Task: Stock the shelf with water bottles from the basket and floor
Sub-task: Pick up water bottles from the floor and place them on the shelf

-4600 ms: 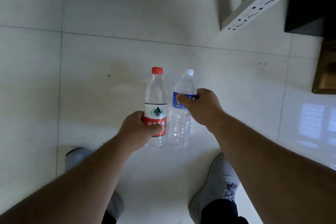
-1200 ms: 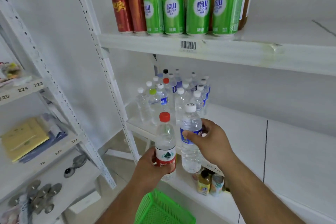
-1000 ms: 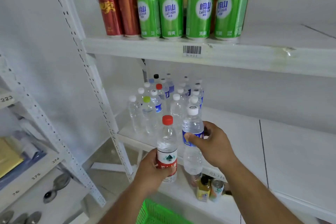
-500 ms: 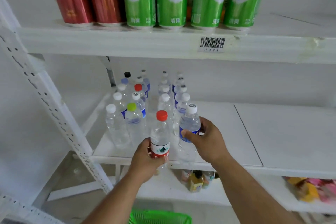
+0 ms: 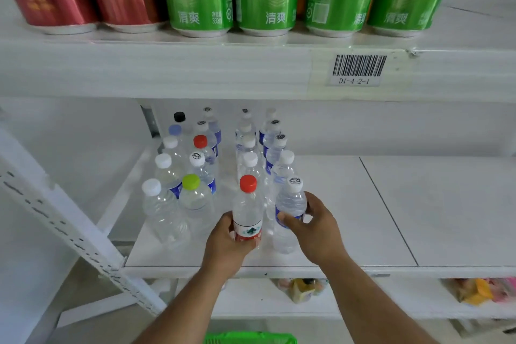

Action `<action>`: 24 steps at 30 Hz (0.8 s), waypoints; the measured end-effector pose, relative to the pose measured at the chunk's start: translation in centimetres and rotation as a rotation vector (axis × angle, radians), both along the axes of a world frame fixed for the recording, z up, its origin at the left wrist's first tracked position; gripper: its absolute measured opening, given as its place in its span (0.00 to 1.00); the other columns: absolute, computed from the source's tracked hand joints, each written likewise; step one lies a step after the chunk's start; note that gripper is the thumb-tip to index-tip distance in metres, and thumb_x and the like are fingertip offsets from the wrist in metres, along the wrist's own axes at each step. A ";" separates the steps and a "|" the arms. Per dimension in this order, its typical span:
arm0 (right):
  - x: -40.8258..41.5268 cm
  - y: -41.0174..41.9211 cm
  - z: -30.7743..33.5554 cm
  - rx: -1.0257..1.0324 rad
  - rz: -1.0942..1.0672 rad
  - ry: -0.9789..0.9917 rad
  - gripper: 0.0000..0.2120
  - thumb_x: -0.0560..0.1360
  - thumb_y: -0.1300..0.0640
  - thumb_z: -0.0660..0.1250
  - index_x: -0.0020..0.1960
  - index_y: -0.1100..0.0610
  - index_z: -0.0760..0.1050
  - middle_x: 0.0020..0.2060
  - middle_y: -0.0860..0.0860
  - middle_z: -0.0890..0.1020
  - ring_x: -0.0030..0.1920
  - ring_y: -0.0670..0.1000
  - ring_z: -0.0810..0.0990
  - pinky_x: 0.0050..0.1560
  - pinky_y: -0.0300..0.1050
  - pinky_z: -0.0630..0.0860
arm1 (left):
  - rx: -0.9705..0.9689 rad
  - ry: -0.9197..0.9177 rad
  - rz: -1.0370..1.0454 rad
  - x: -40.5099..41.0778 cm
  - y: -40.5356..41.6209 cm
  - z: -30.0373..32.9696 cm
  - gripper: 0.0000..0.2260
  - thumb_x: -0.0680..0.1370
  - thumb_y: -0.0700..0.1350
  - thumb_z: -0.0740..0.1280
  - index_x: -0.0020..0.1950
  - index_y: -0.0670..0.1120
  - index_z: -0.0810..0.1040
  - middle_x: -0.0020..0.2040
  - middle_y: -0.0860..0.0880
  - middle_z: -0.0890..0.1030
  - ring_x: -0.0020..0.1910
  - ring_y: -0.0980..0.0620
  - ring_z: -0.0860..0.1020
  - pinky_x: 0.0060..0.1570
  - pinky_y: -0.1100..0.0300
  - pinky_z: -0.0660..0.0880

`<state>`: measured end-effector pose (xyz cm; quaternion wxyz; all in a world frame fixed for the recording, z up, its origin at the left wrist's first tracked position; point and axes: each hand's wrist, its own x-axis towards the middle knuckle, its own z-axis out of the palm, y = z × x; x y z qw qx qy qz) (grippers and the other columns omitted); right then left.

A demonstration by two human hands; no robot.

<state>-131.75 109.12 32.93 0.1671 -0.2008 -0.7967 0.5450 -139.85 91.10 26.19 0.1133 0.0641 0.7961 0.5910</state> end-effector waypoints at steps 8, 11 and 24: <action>-1.1 0.6 -0.5 -0.024 0.036 0.019 0.23 0.70 0.53 0.77 0.56 0.33 0.73 0.51 0.30 0.81 0.53 0.34 0.78 0.44 0.26 0.75 | -0.002 -0.006 -0.019 -1.4 1.1 -1.1 0.26 0.63 0.51 0.82 0.57 0.58 0.76 0.51 0.61 0.84 0.52 0.61 0.82 0.51 0.60 0.80; -1.3 0.5 -0.6 -0.030 0.049 0.027 0.23 0.70 0.54 0.76 0.58 0.34 0.73 0.51 0.32 0.81 0.54 0.35 0.78 0.46 0.25 0.74 | 0.004 -0.013 -0.030 -1.7 1.3 -1.2 0.26 0.63 0.51 0.82 0.57 0.59 0.76 0.51 0.63 0.84 0.52 0.61 0.82 0.50 0.61 0.80; -1.2 1.1 -0.8 -0.067 0.132 0.062 0.22 0.73 0.56 0.73 0.60 0.35 0.73 0.55 0.38 0.82 0.58 0.43 0.79 0.54 0.33 0.76 | -0.054 0.018 -0.078 -1.8 1.0 -1.5 0.28 0.60 0.58 0.80 0.56 0.66 0.74 0.51 0.65 0.83 0.50 0.61 0.83 0.49 0.62 0.80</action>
